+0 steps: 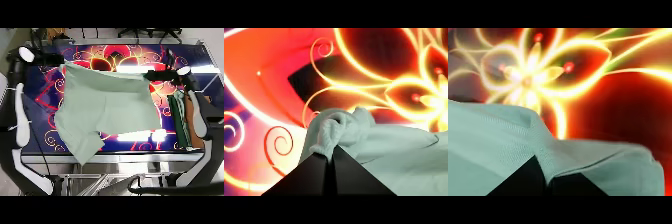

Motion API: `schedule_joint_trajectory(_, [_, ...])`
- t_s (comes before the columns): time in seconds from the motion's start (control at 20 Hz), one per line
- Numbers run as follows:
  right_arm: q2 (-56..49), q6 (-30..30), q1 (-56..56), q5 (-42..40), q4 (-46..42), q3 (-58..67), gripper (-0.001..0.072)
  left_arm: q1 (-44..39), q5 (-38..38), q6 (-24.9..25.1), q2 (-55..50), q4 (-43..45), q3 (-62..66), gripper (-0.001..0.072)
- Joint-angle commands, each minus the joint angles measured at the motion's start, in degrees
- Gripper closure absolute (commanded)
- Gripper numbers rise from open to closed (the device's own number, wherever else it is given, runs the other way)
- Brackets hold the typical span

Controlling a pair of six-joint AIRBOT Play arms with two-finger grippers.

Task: Fold the shirts.

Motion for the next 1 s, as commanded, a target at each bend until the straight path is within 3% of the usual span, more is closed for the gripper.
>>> schedule_joint_trajectory(0.0, [-5.49, -2.14, 0.11, -6.23, 0.55, 0.35, 0.0453, -0.61, 3.37, -1.36, -7.13, 0.5, 2.54, 0.0688])
schedule_joint_trajectory(0.05, [-5.03, -2.16, -0.28, -5.46, 0.07, 0.37, 0.0337, -0.17, 3.76, -1.33, -5.62, 0.57, 0.15, 0.0686])
schedule_joint_trajectory(0.1, [-4.17, -2.12, -0.98, -3.34, -1.09, 0.39, 0.0338, 0.52, 2.89, -1.29, -3.63, 0.63, -1.84, 0.0445])
schedule_joint_trajectory(0.15, [-2.89, -2.08, -2.1, -0.31, -2.62, 0.39, 0.0338, 1.51, 1.14, -1.33, -1.7, 0.61, -2.91, -0.0002])
schedule_joint_trajectory(0.4, [4.94, 5.38, -11.39, 19.67, -10.69, -0.68, 0.0351, 11.65, -21.57, -1.46, 8.07, 1.05, -2.6, 0.0021])
schedule_joint_trajectory(0.5, [7.41, 6.97, -13.31, 25.81, -13.6, -5.62, 0.0352, 16.17, -29.18, -0.13, 11.69, 0.9, -8.37, 0.0021])
schedule_joint_trajectory(0.65, [11.78, 6.97, -13.35, 24.02, -18.99, -18.82, 0.0352, 21.22, -32.0, 0.5, 17.68, 0.57, -26.64, 0.0025])
schedule_joint_trajectory(0.75, [13.33, 6.97, -13.53, 20.76, -20.7, -25.16, 0.0352, 23.26, -31.43, 2.03, 21.81, 0.55, -40.28, 0.0308])
schedule_joint_trajectory(0.8, [13.53, 6.97, -13.86, 20.31, -20.68, -26.86, 0.0352, 23.91, -30.97, 3.1, 23.61, 0.57, -46.47, 0.0348])
schedule_joint_trajectory(0.95, [13.55, 6.51, -14.8, 20.26, -20.7, -27.82, 0.0351, 25.07, -26.69, 3.67, 27.08, 0.48, -58.86, 0.0348])
